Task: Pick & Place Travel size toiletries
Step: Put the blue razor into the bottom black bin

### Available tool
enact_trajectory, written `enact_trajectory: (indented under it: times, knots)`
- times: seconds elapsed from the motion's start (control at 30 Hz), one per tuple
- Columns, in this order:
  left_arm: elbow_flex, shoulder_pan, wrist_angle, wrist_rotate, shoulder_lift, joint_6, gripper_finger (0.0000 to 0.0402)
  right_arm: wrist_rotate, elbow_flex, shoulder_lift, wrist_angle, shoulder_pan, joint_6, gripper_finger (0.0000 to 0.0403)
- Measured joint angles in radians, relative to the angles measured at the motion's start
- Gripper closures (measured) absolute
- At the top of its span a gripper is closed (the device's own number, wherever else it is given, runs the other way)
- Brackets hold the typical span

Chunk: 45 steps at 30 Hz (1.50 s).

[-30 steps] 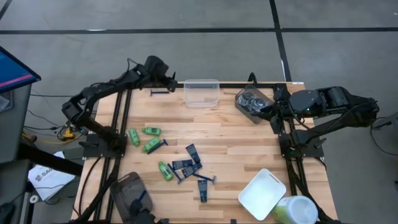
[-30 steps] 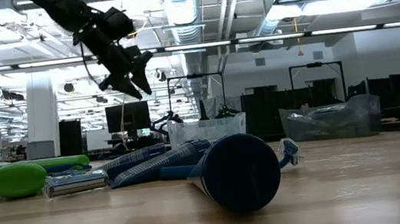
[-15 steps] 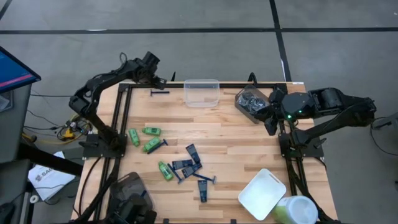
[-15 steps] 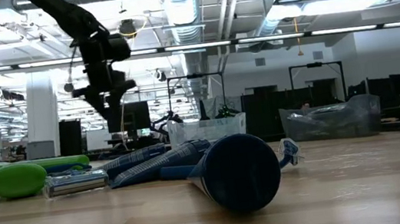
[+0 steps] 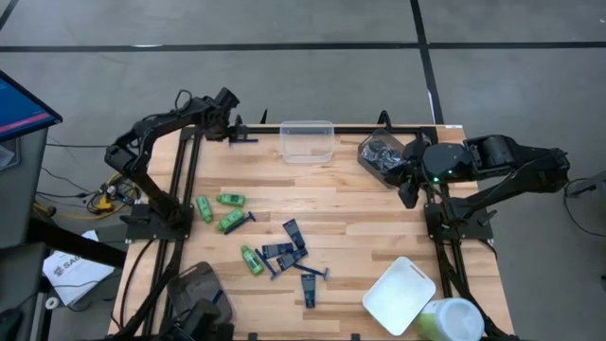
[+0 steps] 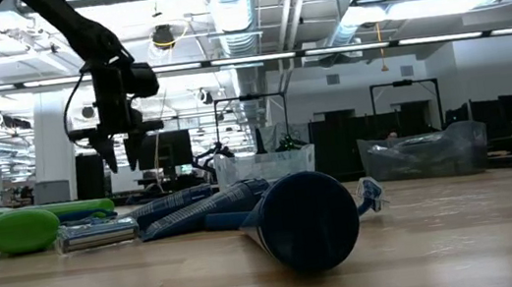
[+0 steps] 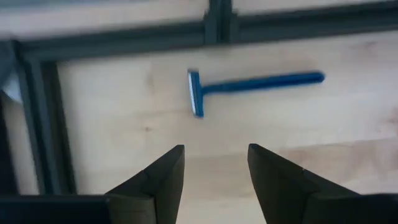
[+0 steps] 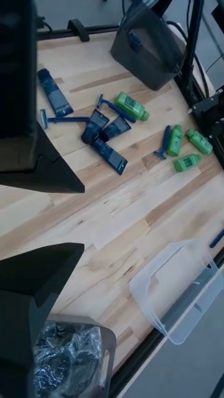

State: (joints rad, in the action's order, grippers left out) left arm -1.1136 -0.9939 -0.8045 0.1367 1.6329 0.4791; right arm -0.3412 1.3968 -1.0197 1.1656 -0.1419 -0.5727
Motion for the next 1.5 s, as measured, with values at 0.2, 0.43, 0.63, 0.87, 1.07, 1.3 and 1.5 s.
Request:
enact_trajectory:
  times: [0.2, 0.43, 0.63, 0.87, 1.07, 1.3, 1.5]
  knots:
    - [0.053, 0.007, 0.01, -0.068, 0.0, 0.09, 0.0213, 0.0, 0.0, -0.001, -0.002, 0.001, 0.03, 0.0269]
    - [0.069, 0.06, 0.049, -0.149, -0.008, 0.229, 0.0161, 0.0, 0.0, -0.001, -0.016, 0.001, 0.056, 0.0269]
    - [0.069, 0.108, 0.051, -0.129, -0.009, 0.24, 0.0143, 0.0, 0.0, -0.001, -0.074, 0.001, 0.112, 0.0269]
    - [0.069, 0.169, 0.058, 0.182, -0.009, 0.437, 0.0139, 0.0, 0.0, -0.001, -0.094, 0.001, 0.112, 0.0269]
    - [0.069, 0.195, 0.129, 0.315, -0.009, 0.558, 0.0139, 0.0, 0.0, -0.001, -0.101, 0.001, 0.112, 0.0269]
    - [0.092, 0.246, 0.211, 0.317, -0.01, 0.741, 0.0142, 0.0, 0.0, -0.001, -0.101, 0.001, 0.112, 0.0269]
    - [0.097, 0.356, 0.342, 0.292, -0.01, 0.691, 0.0179, 0.001, 0.0, -0.001, -0.101, 0.001, 0.129, 0.0269]
